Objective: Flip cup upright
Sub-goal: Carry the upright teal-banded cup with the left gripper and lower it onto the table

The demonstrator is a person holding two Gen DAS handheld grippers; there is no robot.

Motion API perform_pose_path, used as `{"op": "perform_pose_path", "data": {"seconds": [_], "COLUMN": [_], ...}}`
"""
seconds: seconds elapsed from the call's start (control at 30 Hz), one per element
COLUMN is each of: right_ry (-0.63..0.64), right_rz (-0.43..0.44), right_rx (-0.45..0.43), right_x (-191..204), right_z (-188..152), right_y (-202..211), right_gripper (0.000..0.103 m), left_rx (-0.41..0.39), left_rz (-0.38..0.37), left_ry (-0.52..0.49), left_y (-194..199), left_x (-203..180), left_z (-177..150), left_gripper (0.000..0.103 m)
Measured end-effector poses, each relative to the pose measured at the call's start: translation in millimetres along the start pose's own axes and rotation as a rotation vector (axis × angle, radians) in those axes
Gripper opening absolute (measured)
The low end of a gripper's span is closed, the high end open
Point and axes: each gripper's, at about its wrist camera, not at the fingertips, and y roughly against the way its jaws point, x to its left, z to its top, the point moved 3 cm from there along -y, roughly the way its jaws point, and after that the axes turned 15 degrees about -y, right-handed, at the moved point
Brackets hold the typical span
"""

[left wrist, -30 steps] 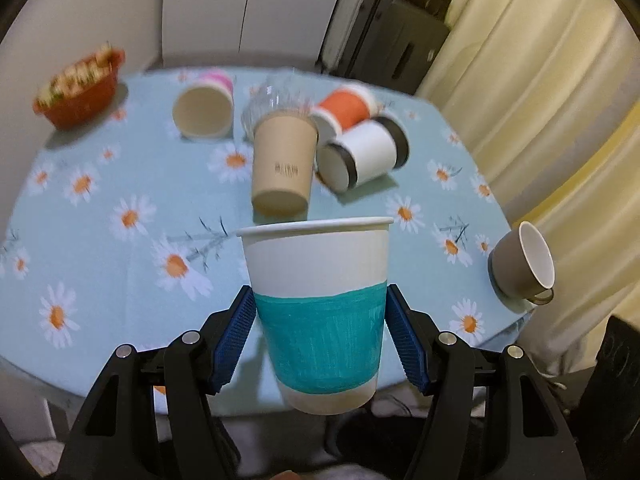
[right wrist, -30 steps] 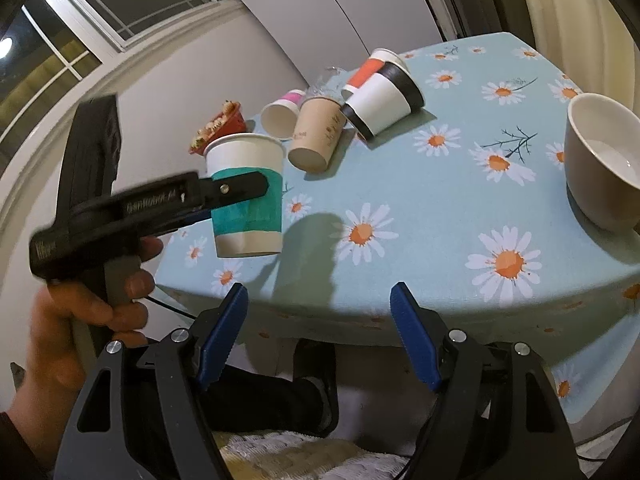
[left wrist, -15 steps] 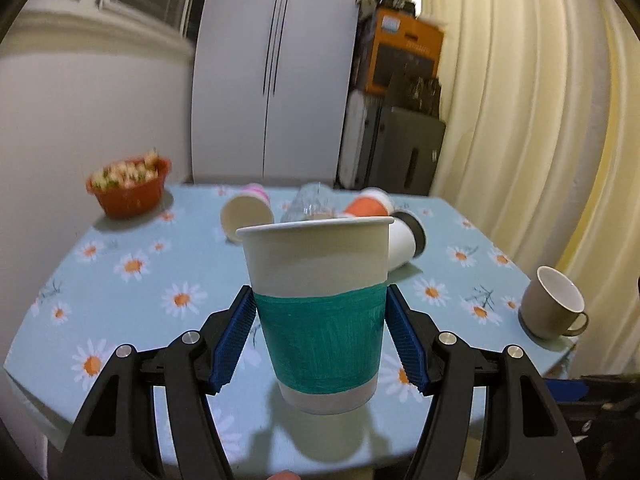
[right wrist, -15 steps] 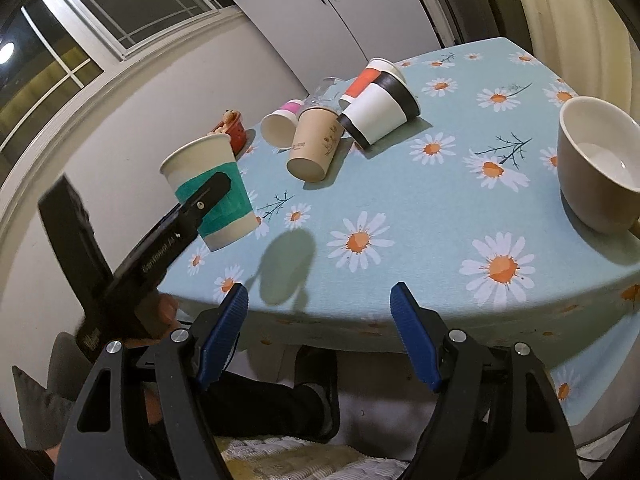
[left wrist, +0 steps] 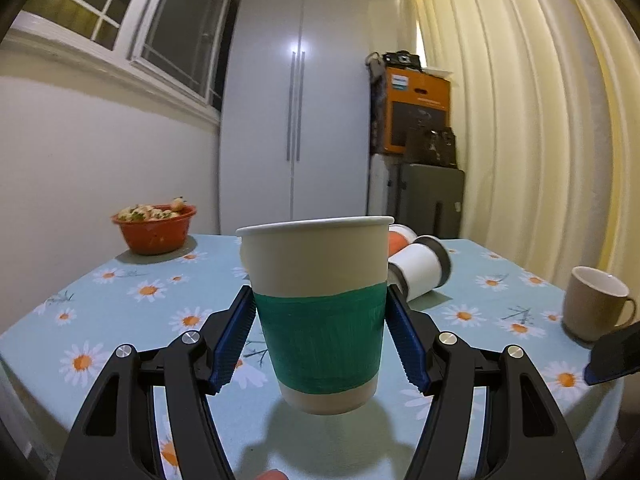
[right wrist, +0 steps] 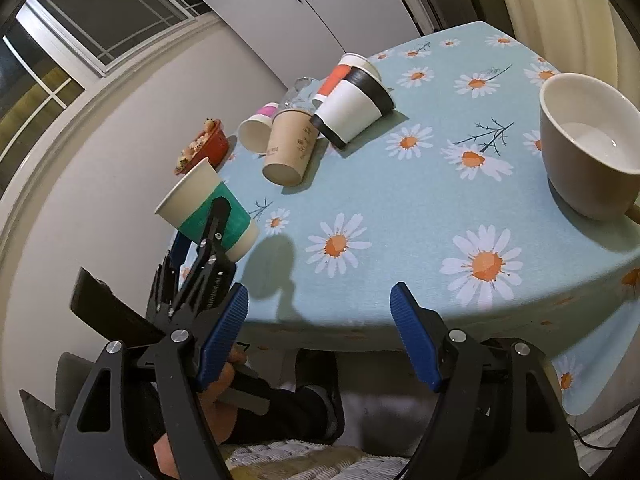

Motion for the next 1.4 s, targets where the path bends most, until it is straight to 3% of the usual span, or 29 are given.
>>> {"op": "perform_pose_path", "data": {"seconds": [0.3, 1.0, 1.17, 1.4], "right_ry": [0.017, 0.020, 0.021, 0.025], "right_rz": [-0.033, -0.048, -0.048, -0.019], "right_rx": [0.011, -0.001, -0.007, -0.041], "right_x": [1, 2, 2, 4], "right_z": [-1, -1, -2, -1], "right_y": [-10, -7, -5, 4], "right_gripper": [0.073, 0.073, 0.073, 0.073], "left_rx": [-0.024, -0.006, -0.004, -0.006], "left_rz": [0.056, 0.056, 0.065, 0.029], "left_ry": [-0.056, -0.083, -0.061, -0.059], "left_y": [-3, -4, -3, 5], "left_x": [-9, -17, -14, -12], "left_z": [-20, -28, -26, -18], "left_gripper": [0.064, 0.065, 0.088, 0.089]}}
